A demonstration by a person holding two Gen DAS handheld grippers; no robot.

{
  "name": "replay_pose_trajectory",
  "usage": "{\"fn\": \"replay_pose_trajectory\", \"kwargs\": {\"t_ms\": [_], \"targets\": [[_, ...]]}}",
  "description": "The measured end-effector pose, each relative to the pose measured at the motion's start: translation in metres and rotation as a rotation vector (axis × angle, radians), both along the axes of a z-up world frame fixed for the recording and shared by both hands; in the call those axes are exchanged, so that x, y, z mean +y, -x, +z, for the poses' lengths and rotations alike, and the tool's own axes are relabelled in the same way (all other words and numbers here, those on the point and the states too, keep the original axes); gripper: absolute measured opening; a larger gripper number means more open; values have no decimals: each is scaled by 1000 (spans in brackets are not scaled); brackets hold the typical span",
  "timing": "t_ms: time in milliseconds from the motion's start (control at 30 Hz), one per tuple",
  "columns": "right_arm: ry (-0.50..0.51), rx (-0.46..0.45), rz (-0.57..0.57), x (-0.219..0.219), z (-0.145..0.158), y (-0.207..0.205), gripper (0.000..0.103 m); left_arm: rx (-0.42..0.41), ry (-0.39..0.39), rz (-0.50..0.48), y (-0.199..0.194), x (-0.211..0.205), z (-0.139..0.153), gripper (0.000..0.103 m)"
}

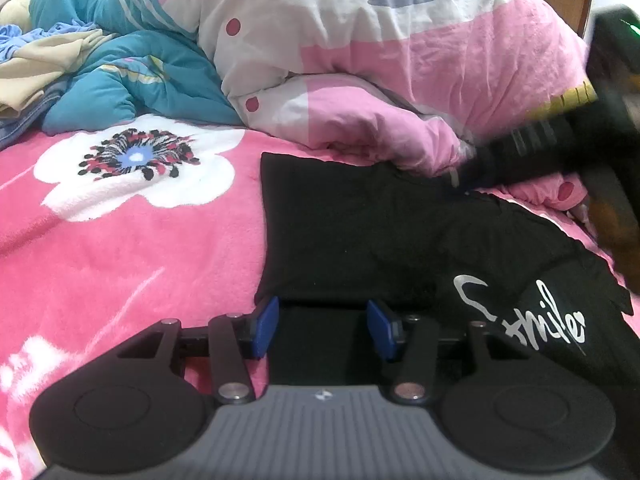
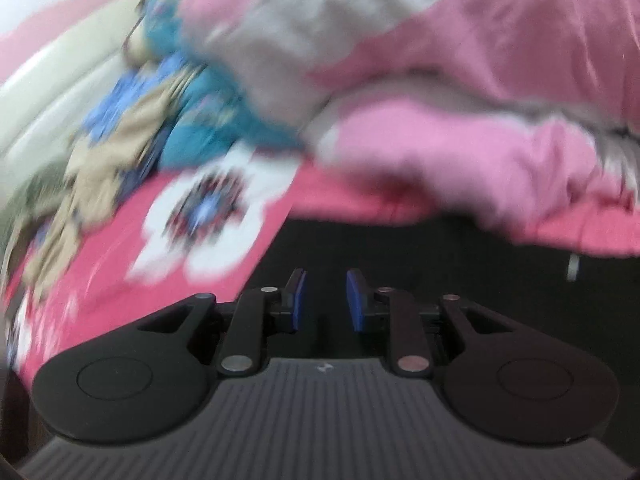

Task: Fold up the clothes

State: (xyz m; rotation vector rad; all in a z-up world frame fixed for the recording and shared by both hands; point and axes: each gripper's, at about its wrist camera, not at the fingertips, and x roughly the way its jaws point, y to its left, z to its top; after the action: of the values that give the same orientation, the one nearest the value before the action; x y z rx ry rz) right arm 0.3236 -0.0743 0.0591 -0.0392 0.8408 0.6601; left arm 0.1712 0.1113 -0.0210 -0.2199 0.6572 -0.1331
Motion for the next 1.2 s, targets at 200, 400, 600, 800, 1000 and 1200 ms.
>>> {"fn": "replay_pose_trajectory", "kwargs": {"t_ms": [200, 400, 600, 800, 1000, 1200], "targets": [[171, -20, 129, 24, -34, 51, 21, -5, 25, -5, 0, 3, -1, 53], [194, 12, 18, -8, -42, 63, 21, -14, 62, -5, 1, 7, -1, 54], [-22, 40, -194, -92, 6, 112, 22, -38, 135, 12, 4, 18, 1, 54], [-157, -31, -407, -197, 48, 203, 28, -121, -3, 31, 15, -3, 23, 55], [-230, -87, -636, -309, 64, 262, 44, -220, -116, -119, 30, -79, 76, 61], [-326, -64, -742, -395, 50, 255, 57, -286, -162, -436, 27, -226, 105, 65]]}}
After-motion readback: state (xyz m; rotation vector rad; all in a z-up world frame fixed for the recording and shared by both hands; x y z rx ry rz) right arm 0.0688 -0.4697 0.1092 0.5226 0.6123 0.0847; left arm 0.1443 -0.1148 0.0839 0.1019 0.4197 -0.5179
